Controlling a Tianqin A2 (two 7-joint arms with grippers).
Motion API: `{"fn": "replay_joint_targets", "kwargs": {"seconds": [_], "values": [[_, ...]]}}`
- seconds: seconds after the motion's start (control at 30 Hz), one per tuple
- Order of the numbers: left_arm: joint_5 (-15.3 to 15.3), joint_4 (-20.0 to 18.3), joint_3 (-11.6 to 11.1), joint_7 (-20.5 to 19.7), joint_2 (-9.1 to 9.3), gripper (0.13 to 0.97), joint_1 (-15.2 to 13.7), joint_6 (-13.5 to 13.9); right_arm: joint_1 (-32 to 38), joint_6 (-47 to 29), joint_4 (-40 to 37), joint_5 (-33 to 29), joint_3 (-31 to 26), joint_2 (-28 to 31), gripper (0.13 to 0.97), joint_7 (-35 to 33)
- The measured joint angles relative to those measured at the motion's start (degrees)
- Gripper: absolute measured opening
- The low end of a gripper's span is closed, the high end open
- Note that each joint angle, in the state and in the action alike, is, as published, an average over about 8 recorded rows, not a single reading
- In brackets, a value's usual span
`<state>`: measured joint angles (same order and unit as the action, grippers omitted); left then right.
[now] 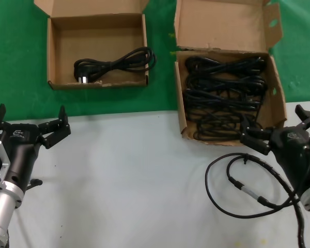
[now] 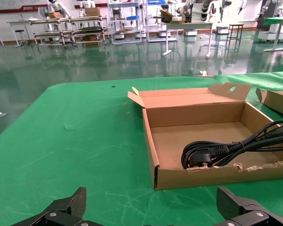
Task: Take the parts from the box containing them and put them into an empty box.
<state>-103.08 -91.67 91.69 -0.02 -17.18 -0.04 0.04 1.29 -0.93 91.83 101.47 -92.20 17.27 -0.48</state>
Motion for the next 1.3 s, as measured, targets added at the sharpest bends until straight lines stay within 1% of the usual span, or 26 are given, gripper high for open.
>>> {"fn": "replay_joint_targets", "kwargs": {"seconds": [1.3], "values": [[0.0,0.0,0.0,0.0,0.0,0.966,0.0,0.0,0.0,0.0,0.0,0.0,0.0,0.0,0.966,0.0]]}}
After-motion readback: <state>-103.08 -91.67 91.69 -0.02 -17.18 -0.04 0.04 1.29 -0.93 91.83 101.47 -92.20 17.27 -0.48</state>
